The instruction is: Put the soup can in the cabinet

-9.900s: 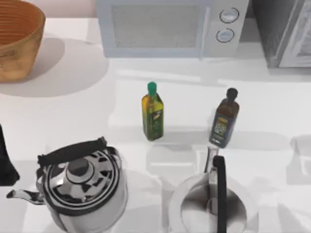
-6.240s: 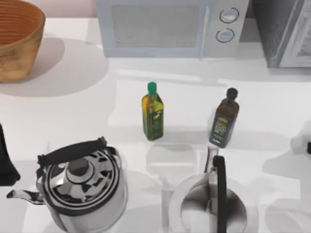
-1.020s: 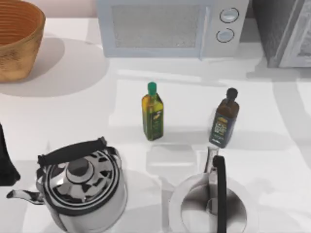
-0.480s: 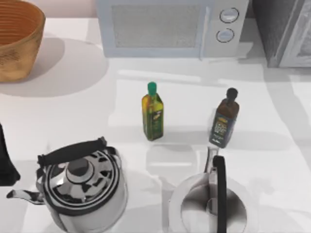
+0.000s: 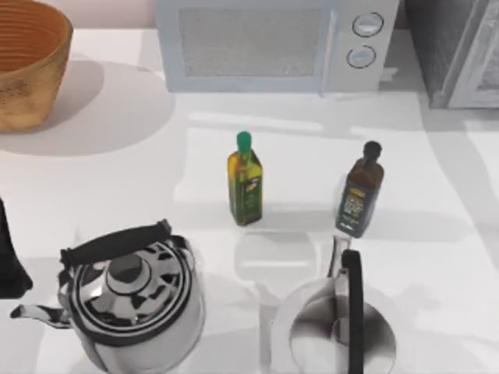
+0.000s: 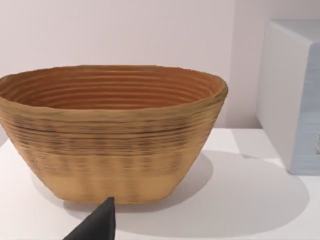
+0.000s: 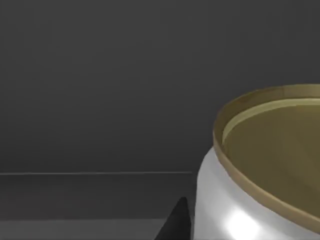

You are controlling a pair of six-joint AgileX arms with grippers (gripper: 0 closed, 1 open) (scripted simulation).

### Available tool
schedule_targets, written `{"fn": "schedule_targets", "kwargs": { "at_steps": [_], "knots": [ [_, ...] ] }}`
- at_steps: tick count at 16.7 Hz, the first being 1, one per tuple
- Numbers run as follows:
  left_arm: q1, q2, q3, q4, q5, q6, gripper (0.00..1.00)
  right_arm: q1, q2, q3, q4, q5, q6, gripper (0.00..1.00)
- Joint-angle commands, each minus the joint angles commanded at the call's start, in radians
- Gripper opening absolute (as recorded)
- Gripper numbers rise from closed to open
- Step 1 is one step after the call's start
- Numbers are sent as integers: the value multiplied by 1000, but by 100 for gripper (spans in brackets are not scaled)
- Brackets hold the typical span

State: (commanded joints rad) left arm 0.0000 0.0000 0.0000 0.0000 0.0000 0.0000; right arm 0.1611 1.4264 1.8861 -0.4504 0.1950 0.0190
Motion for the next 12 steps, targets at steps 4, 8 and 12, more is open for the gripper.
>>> {"fn": "schedule_targets", "kwargs": {
  "at_steps": [4,8,12],
  "knots": [
    [0,0,0,0,0,0,100,-20,168,224,-57,-14,0,0],
    [0,0,0,0,0,0,100,-39,365,483,-125,-35,0,0],
    [0,0,0,0,0,0,100,-55,541,717,-186,-54,-1,0]
  ]
}}
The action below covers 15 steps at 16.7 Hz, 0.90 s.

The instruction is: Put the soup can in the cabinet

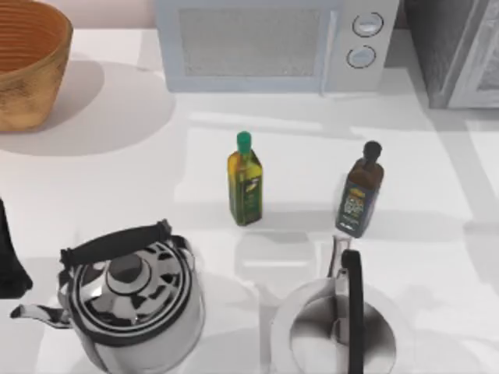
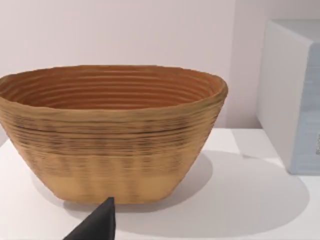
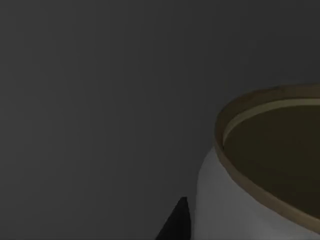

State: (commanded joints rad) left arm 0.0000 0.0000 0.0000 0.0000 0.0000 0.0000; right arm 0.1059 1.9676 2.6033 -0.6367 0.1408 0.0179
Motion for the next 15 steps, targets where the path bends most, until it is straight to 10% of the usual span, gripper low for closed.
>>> {"fn": "schedule_targets", "kwargs": {
  "at_steps": [10,15],
  "knots": [
    [0,0,0,0,0,0,100,-10,122,164,-43,-15,0,0],
    [0,0,0,0,0,0,100,-10,122,164,-43,-15,0,38]
  ]
}}
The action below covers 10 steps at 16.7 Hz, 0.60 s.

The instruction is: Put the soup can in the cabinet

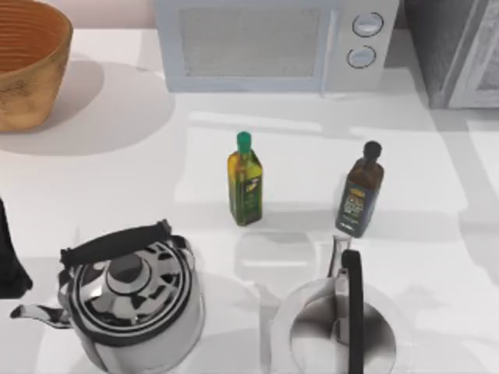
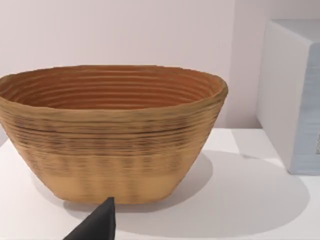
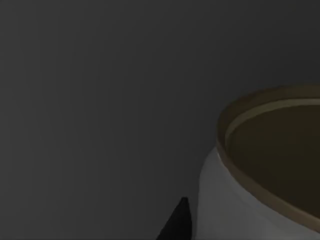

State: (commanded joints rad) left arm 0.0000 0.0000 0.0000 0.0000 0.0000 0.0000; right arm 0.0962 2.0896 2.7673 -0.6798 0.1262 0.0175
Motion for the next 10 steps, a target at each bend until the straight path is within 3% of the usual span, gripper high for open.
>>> {"fn": "schedule_targets", "kwargs": {
  "at_steps": [8,10],
  "knots": [
    [0,0,0,0,0,0,100,0,0,0,0,0,0,98],
    [0,0,0,0,0,0,100,0,0,0,0,0,0,100]
  ]
}}
